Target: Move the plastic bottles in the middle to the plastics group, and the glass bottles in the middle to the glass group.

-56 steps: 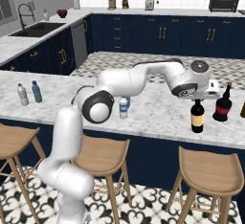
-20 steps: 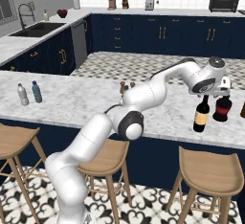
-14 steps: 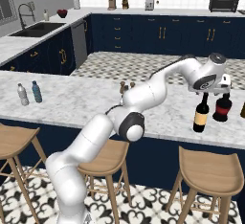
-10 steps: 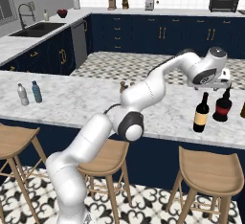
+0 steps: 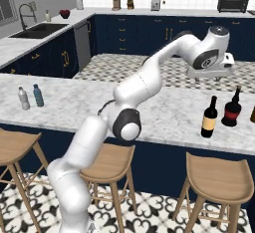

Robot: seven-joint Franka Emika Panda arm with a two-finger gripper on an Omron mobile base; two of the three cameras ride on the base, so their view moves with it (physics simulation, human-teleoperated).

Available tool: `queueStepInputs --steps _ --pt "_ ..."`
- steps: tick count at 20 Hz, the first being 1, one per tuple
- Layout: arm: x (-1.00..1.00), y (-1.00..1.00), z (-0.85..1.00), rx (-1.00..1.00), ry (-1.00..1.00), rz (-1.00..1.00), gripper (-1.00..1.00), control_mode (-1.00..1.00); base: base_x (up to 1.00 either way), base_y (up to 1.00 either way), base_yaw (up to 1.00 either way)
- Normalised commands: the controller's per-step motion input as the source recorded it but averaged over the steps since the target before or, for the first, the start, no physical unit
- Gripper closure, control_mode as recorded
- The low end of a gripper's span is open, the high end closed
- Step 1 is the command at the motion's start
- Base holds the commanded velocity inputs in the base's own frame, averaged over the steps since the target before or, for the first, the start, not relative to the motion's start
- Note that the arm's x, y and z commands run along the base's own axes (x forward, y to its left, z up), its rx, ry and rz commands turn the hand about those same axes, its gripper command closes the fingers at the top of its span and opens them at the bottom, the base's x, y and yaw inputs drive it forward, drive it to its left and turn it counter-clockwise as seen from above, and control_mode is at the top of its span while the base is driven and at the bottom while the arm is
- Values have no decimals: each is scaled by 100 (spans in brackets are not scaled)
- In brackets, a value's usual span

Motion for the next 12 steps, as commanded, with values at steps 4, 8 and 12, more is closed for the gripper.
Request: queueStepInputs --steps 4,8,12 --pt "-57 100 -4 -19 0 0 -100 -100 0 0 0" --pt "-46 100 -13 -14 0 0 -100 -100 0 0 0" --pt "-42 100 -29 -10 0 0 -100 -100 0 0 0"
